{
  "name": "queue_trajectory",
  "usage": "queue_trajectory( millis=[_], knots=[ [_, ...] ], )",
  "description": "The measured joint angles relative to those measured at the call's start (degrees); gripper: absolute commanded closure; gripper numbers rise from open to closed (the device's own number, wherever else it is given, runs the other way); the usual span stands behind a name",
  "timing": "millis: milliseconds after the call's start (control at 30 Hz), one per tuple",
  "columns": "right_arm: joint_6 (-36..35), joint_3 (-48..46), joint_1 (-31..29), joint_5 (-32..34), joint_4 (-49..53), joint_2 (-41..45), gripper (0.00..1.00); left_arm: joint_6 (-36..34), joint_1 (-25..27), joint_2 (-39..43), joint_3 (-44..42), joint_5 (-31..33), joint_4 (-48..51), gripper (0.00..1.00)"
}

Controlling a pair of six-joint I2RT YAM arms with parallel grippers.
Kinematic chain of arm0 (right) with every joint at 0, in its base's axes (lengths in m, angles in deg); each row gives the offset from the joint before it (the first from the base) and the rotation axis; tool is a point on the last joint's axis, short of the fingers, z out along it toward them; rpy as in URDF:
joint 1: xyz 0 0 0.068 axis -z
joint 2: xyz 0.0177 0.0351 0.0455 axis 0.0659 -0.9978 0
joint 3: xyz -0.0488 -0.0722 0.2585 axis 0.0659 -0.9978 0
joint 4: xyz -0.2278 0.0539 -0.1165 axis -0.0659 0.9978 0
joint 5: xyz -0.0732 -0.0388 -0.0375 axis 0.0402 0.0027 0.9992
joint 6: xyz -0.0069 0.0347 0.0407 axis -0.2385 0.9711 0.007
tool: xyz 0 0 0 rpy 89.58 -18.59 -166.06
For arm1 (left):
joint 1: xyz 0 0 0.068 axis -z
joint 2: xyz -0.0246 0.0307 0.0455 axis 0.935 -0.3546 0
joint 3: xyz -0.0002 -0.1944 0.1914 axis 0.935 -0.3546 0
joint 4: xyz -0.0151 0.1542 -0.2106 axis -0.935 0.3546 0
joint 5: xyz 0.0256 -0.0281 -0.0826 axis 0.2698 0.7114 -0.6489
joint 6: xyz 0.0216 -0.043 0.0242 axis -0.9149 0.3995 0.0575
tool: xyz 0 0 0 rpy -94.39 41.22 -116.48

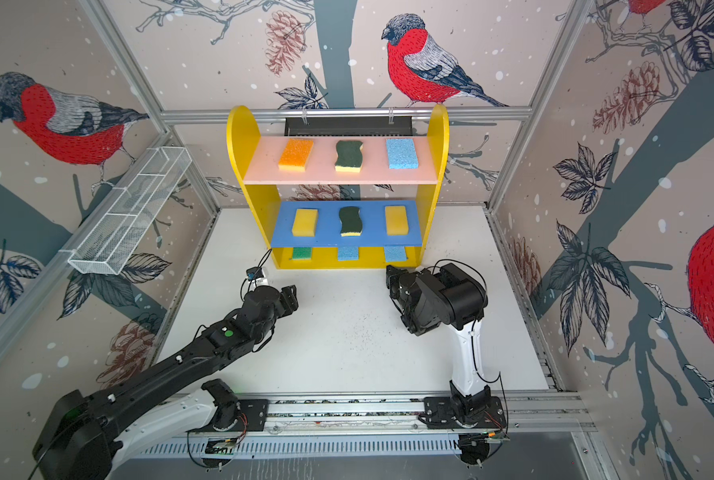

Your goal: Place and organize the cleaning sponges onto the shelf

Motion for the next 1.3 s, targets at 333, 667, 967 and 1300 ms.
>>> queue_trajectory(
  millis=[333, 667, 967, 1300],
  knots=[
    [2.75, 3.50, -0.44, 4.96, 5.73, 0.04, 0.99, 1.42, -0.17, 1.79, -0.61, -0.59, -0.35, 0.27],
    [3.80, 6.19, 0.07, 5.38, 5.79, -1.84, 0.99, 2.71, -0.46, 1.92, -1.36, -1.03, -0.79, 0.27],
    [3.26, 8.72, 0.33, 4.79, 9.35, -1.77, 0.99, 3.19, -0.74, 1.92, -1.62, -1.14, -1.20, 0.27],
    [2.08, 10.10, 0.26, 4.72, 12.39, -1.75, 0.99, 4.17, -0.79, 2.29, -2.34, -1.49, -1.62, 0.27]
  ],
)
